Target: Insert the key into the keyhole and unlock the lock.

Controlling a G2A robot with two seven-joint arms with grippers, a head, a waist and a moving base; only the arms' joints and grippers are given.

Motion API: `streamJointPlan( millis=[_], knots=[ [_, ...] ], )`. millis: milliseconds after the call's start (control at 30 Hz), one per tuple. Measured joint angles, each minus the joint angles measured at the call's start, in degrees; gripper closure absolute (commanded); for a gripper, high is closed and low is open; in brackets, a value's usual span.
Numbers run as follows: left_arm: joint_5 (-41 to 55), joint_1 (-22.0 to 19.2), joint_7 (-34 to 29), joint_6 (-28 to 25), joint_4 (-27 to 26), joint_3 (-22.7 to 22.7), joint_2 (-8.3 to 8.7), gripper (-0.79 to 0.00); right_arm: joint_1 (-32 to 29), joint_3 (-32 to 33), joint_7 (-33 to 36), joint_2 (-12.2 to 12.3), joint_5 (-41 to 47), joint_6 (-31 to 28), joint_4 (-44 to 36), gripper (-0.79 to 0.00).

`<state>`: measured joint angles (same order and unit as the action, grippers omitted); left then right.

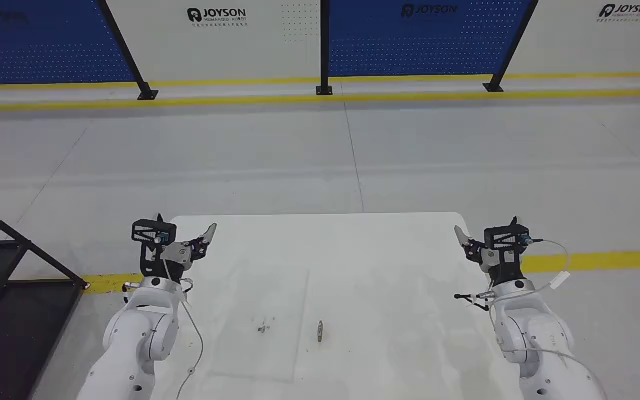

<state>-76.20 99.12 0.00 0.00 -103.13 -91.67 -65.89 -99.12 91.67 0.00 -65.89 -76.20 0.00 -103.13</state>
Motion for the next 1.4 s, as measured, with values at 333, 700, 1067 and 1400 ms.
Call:
streamJointPlan(
  millis=[333,700,1067,1400],
  knots=[
    [0.0,0.0,0.0,0.0,0.0,0.0,0.0,-0.785,0.0,0.0,0.0,0.0,0.0,0.0,0.0,-0.785],
    [-5.23,1.14,0.89,-2.58,-1.41,0.55,0.32,-0.785,0.0,0.0,0.0,0.0,0.0,0.0,0.0,-0.785],
    [-29.19,16.23,-12.17,-5.95,-13.08,8.49,0.65,-0.785,0.0,0.0,0.0,0.0,0.0,0.0,0.0,-0.785],
    [-38.24,15.33,-25.95,0.05,-6.27,23.35,-1.31,-0.65,0.0,0.0,0.0,0.0,0.0,0.0,0.0,-0.785]
  ],
)
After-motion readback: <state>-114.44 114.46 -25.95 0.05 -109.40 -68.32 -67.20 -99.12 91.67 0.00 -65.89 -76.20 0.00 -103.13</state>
